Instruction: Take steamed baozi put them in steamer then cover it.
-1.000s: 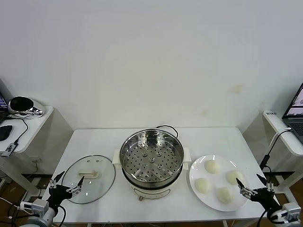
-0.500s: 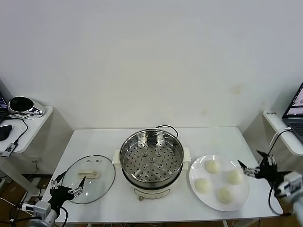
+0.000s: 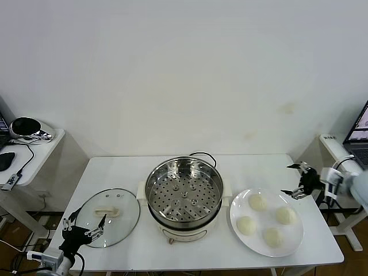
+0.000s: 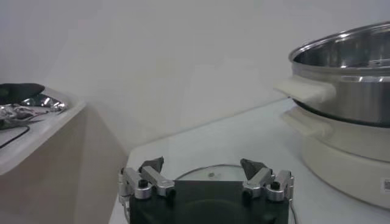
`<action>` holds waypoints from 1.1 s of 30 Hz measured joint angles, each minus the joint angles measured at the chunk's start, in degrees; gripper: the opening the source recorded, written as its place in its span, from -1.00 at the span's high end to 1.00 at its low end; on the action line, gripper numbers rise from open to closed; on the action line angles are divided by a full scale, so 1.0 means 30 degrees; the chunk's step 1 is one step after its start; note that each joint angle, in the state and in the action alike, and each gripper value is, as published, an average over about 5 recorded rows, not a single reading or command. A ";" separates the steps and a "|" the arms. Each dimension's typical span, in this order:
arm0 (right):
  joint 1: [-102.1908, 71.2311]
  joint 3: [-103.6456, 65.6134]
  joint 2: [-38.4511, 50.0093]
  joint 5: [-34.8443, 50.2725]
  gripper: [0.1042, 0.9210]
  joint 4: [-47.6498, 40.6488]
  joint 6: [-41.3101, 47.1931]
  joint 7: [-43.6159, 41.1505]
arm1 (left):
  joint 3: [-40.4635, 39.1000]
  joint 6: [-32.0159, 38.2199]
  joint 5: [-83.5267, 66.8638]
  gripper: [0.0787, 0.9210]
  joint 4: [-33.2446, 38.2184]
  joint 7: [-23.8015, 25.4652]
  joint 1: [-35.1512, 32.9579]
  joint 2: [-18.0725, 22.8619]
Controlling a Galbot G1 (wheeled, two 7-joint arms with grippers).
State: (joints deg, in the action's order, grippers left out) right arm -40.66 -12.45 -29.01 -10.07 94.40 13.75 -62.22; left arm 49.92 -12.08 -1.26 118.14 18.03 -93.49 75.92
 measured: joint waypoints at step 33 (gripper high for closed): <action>0.7590 1.0987 -0.4972 -0.4772 -0.76 -0.7336 -0.1280 -0.1723 | 0.0159 0.0290 0.1165 -0.77 0.0126 0.0125 -0.0856 0.0820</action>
State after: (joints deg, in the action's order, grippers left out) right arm -17.89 20.51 -43.93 -24.39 72.40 9.91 -67.39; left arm 50.40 -11.21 2.23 118.52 18.40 -96.06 78.38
